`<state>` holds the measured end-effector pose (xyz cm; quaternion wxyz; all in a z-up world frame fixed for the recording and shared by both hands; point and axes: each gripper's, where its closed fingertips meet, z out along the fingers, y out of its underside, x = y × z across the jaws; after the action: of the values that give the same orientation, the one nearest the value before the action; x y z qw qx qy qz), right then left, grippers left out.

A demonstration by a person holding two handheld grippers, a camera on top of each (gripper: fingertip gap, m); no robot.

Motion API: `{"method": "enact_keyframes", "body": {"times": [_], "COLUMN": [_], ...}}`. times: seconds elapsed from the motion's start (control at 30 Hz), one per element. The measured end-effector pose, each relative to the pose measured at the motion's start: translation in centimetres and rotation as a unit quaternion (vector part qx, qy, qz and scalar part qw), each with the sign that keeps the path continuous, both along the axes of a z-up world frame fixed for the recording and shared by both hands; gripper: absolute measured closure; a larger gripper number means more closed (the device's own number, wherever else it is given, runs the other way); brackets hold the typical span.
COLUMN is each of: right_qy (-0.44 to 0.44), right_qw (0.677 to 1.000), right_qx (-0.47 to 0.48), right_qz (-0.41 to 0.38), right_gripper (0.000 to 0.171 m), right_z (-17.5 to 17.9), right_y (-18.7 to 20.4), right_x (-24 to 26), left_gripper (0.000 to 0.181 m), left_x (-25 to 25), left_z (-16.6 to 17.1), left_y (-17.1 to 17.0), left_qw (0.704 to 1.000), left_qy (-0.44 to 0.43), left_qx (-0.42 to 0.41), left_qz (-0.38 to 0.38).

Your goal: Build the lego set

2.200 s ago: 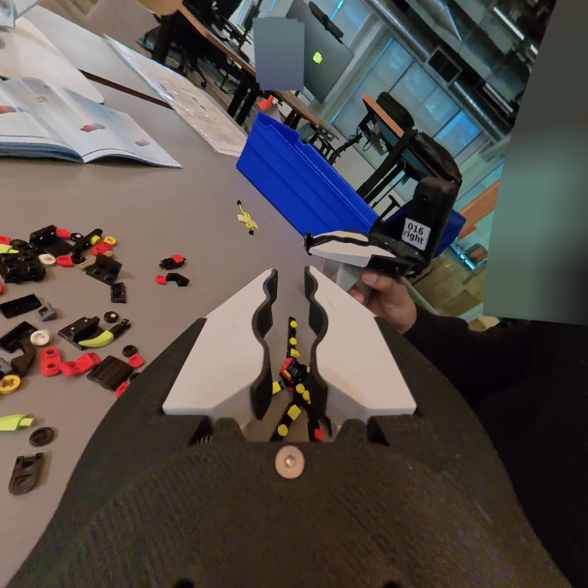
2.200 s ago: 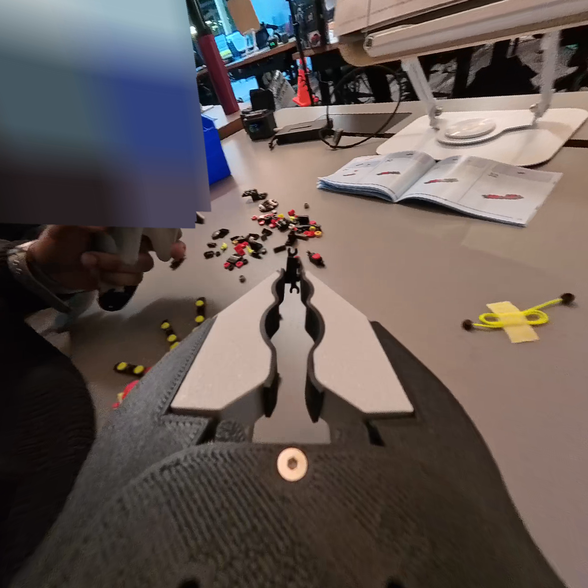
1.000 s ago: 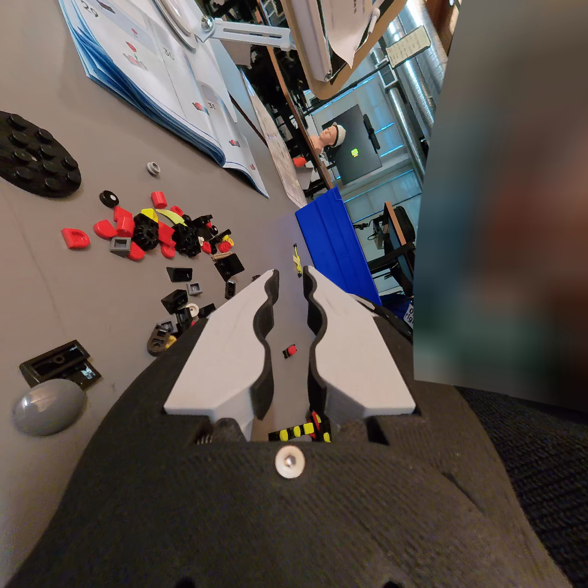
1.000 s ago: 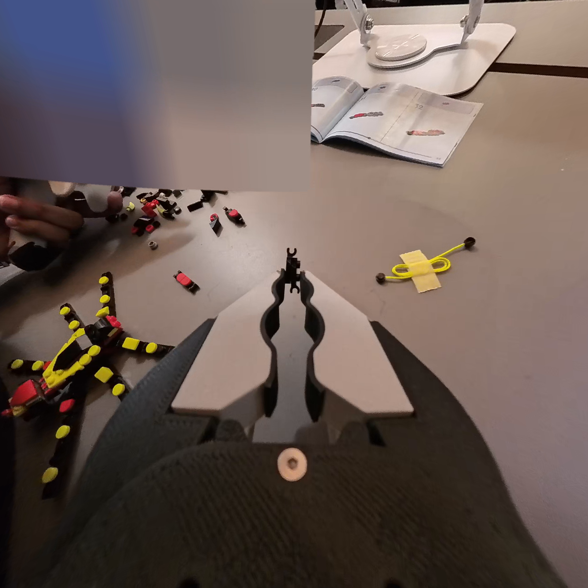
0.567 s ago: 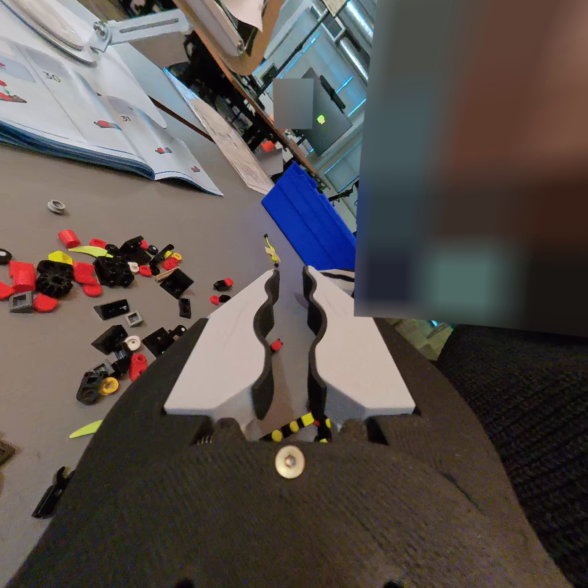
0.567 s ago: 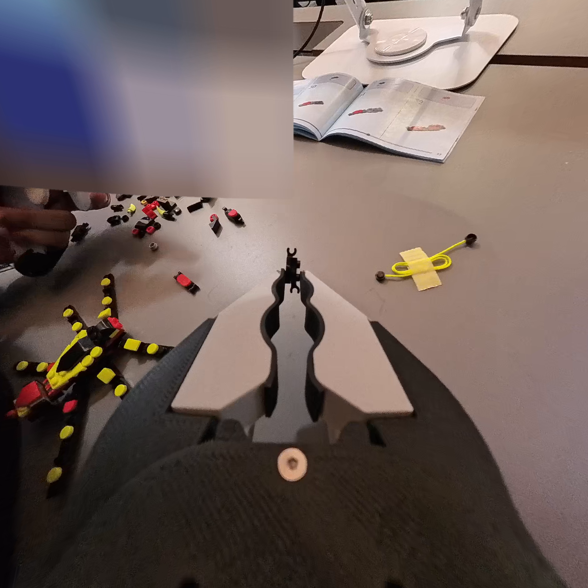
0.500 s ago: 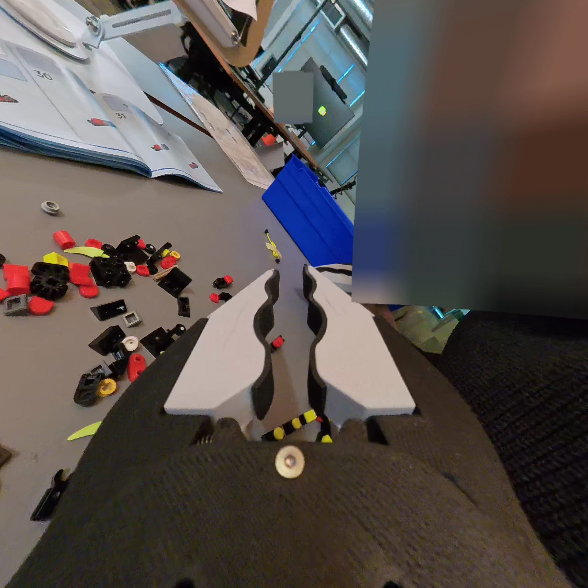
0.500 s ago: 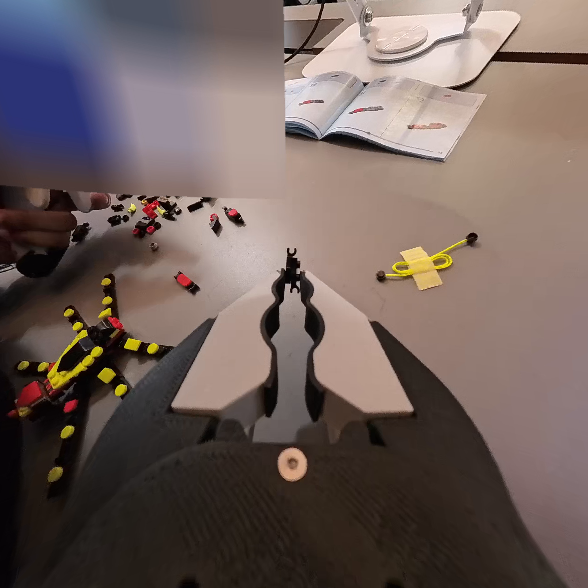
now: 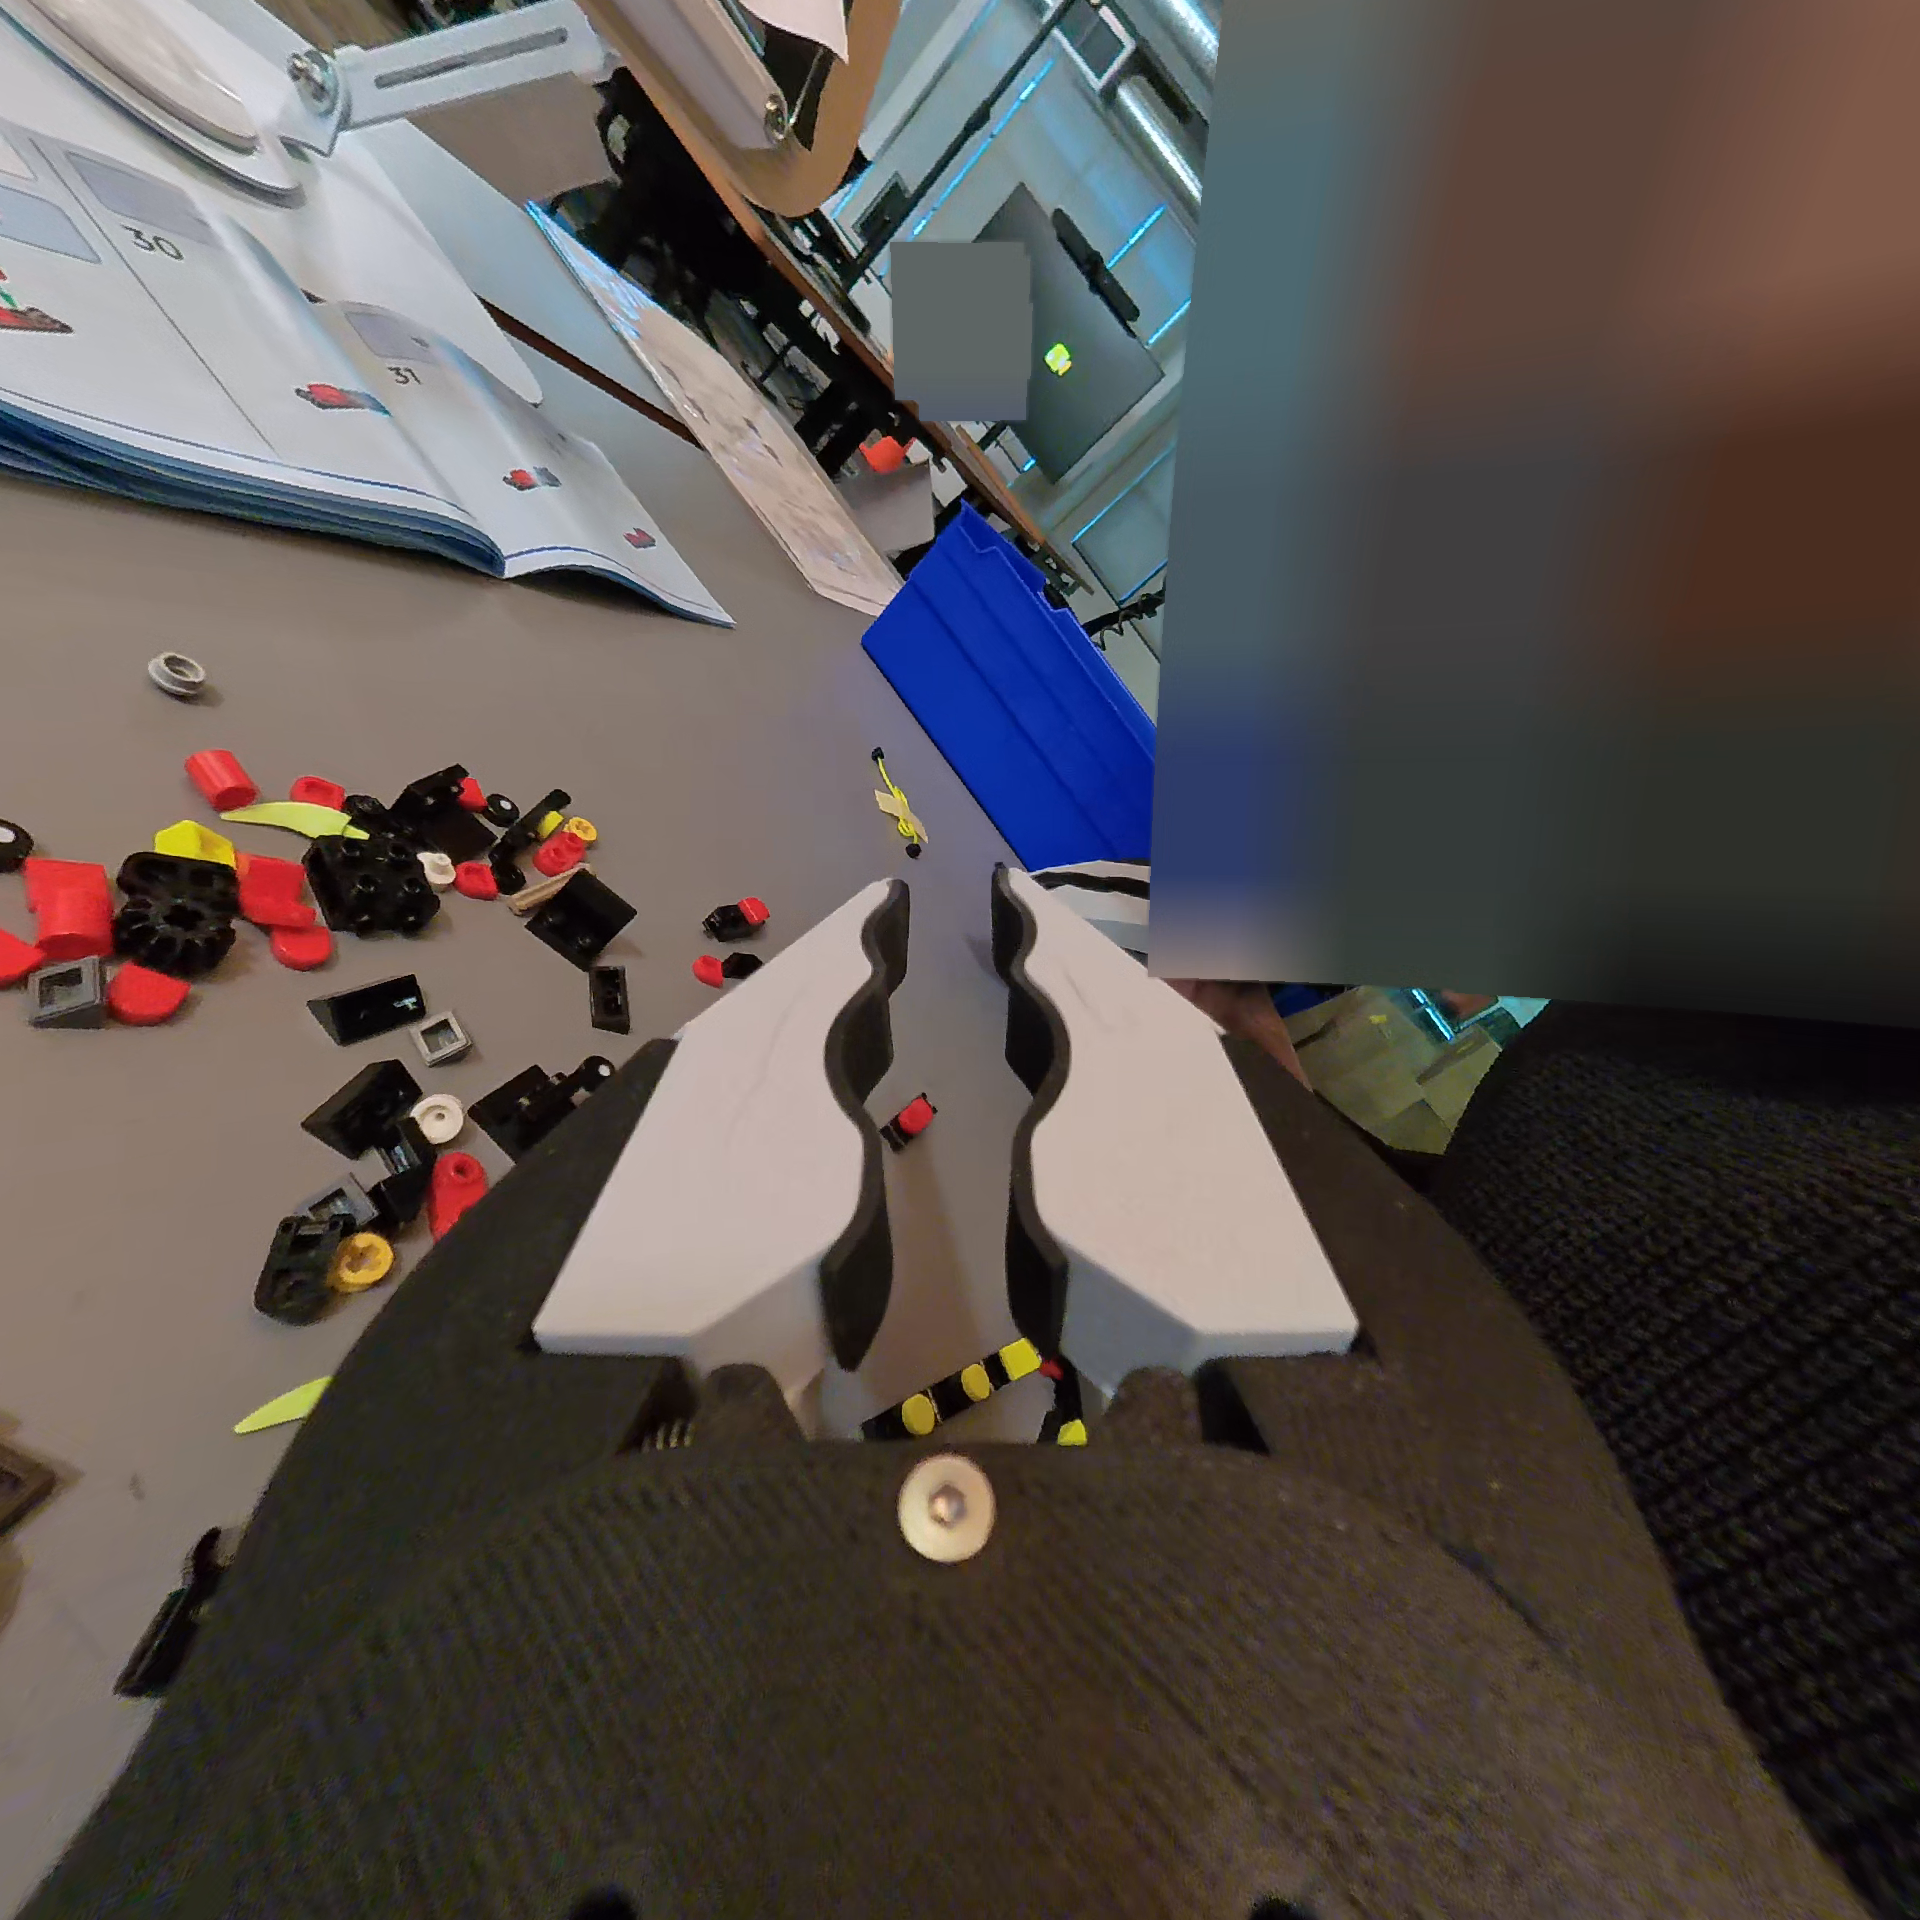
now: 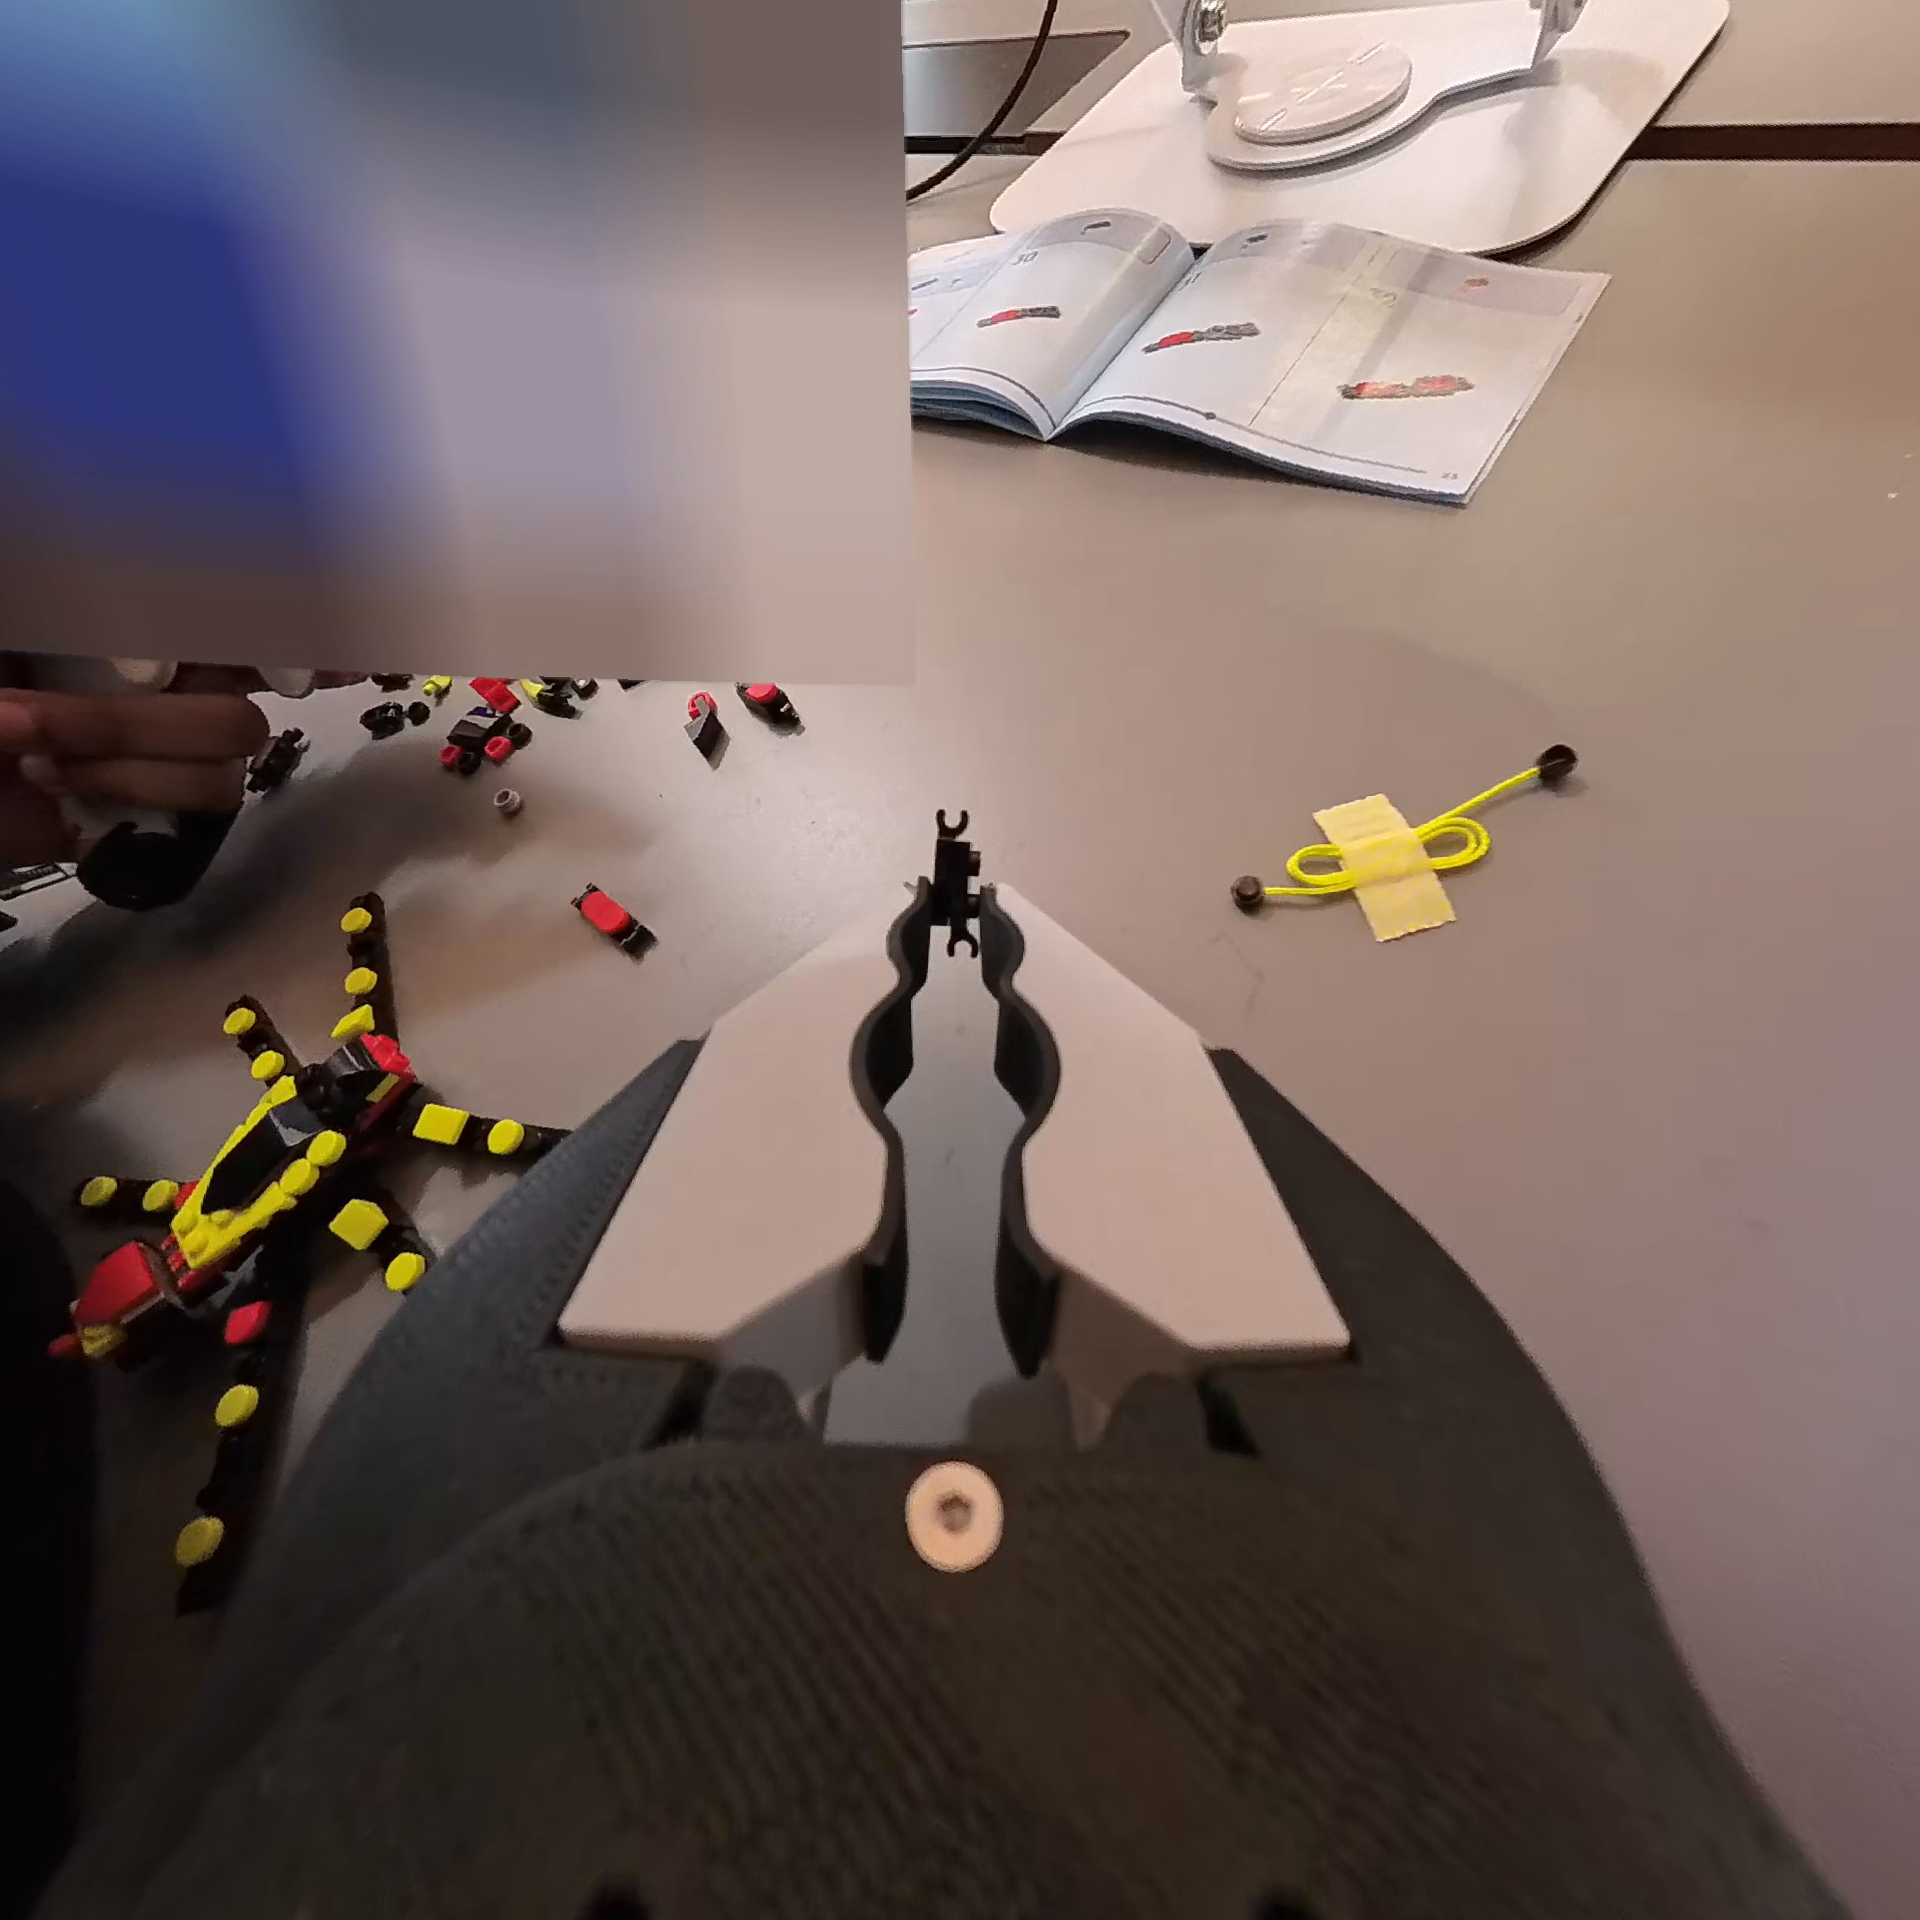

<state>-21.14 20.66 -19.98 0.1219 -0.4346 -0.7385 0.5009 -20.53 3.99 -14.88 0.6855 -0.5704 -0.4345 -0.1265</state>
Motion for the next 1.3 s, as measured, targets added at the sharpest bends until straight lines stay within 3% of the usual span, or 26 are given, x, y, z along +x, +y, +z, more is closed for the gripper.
{"method": "enact_keyframes", "body": {"times": [0.37, 0.67, 0.83, 1.07, 1.3], "right_qy": [-0.014, 0.008, 0.003, -0.001, 0.119], "right_qw": [1.0, 0.997, 0.996, 0.984, 0.982], "right_qx": [0.013, 0.043, -0.015, -0.107, -0.027], "right_qz": [0.017, 0.057, 0.089, 0.14, 0.145], "right_gripper": [0.165, 0.164, 0.164, 0.165, 0.165], "right_z": [-0.7, -0.7, 0.5, 3.5, 7.6], "right_y": [-0.4, -2.0, -4.8, -7.9, -8.4], "right_x": [0.3, 2.2, 3.6, 4.8, 5.4], "left_gripper": [0.163, 0.149, 0.14, 0.139, 0.145], "left_x": [1.1, 5.9, 7.2, 6.6, 7.2], "left_z": [0.6, 2.6, 2.3, 3.6, 1.1], "left_y": [1.2, 3.3, 3.7, 4.0, 4.8], "left_qw": [0.999, 0.991, 0.983, 0.989, 0.969], "left_qy": [-0.018, 0.05, 0.111, 0.079, 0.147], "left_qx": [0.029, -0.008, -0.07, -0.019, -0.131], "left_qz": [-0.04, -0.123, -0.126, -0.12, -0.147]}}
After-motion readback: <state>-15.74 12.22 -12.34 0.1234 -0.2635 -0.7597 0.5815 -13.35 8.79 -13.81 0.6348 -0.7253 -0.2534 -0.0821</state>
